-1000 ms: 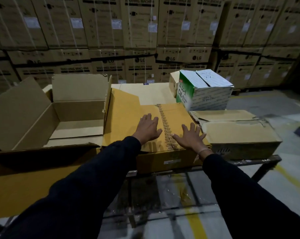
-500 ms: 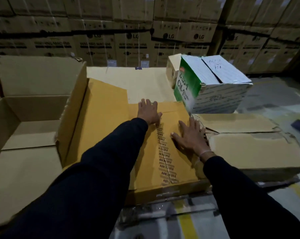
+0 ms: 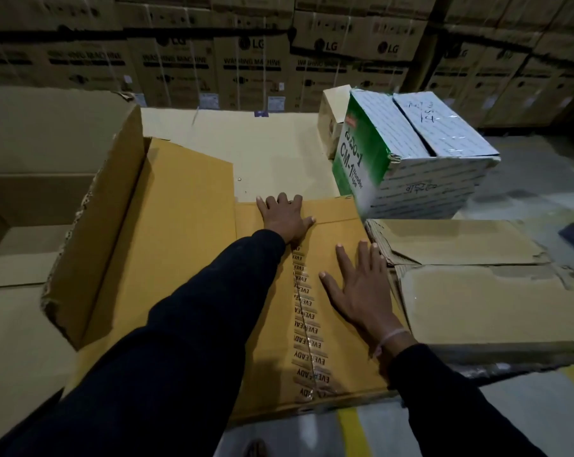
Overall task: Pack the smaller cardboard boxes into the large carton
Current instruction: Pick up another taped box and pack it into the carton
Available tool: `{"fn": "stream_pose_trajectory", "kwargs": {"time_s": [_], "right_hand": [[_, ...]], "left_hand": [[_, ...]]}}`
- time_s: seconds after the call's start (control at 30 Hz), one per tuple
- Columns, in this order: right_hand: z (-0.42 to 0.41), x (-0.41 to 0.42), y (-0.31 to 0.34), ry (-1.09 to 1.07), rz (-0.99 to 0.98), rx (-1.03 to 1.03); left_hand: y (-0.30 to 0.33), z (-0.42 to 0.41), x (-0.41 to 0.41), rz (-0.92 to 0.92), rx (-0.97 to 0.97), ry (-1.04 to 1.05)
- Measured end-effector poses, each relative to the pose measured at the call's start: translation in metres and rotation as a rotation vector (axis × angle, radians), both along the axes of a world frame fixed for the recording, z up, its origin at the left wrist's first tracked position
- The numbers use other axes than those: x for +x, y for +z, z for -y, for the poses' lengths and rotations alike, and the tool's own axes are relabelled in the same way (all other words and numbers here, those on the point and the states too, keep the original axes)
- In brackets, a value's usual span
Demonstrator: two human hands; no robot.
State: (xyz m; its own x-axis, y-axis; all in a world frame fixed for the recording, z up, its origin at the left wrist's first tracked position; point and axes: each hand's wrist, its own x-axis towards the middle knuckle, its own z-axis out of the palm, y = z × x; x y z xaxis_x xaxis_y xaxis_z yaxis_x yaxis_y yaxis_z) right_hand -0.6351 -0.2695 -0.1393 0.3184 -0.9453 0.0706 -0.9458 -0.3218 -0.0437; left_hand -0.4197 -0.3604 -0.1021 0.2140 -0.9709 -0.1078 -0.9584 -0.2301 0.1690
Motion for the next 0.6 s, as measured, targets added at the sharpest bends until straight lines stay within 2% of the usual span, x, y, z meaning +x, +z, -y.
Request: {"fn": "stream_pose_trajectory", "kwargs": {"time_s": [0.6], "right_hand": [[-0.128, -0.075, 0.004, 0.053, -0.043, 0.074]], "left_hand": [[0.010, -0.141, -0.083, -0.014, -0.001, 0.037]]}}
